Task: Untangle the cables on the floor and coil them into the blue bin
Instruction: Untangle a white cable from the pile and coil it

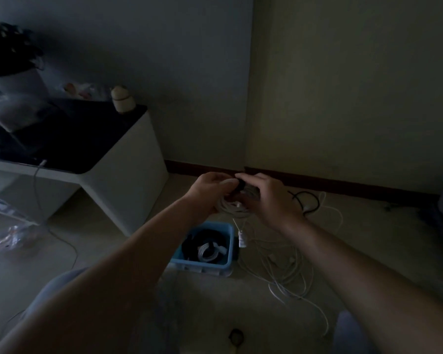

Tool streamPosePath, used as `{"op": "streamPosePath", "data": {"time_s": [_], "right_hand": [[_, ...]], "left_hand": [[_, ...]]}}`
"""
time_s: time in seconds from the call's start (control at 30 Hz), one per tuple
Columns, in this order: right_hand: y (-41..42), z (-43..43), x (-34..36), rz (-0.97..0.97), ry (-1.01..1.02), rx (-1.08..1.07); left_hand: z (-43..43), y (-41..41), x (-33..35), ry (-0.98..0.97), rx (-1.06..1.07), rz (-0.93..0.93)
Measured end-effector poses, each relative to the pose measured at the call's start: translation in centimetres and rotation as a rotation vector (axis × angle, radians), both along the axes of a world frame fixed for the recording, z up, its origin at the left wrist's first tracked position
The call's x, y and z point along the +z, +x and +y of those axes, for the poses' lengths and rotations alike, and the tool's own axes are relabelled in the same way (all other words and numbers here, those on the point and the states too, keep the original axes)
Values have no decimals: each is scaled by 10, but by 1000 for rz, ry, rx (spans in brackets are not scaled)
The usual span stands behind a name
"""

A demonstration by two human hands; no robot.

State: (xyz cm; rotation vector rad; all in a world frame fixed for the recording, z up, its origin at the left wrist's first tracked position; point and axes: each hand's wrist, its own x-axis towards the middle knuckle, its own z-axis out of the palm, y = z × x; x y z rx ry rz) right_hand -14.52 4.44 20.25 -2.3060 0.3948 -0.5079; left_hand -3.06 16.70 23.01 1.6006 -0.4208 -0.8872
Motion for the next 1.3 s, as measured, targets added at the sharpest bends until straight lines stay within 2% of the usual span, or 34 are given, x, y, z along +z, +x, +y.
{"op": "streamPosePath", "data": {"time_s": [0.1,0.33,0.57,0.73,0.9,1.03,1.17,1.3], "right_hand": [[10,7,0,-9,48,-22],[40,19,-11,-65,200,-154],[74,17,-44,-80,354,-260],[90,12,-82,2,433,-301],[103,9,-137,125,457,-294],[111,10,-182,221,470,-285],[113,11,-223,320,483,-221],[112,12,-257,422,412,-148]], "left_hand": [[15,5,-2,-20,-9,101],[30,7,-19,-111,78,170],[34,32,-50,66,143,169],[23,45,-93,175,174,301],[15,52,-152,104,306,507],[7,59,-205,121,404,621],[2,67,-253,283,538,605],[-1,68,-281,388,532,608]]}}
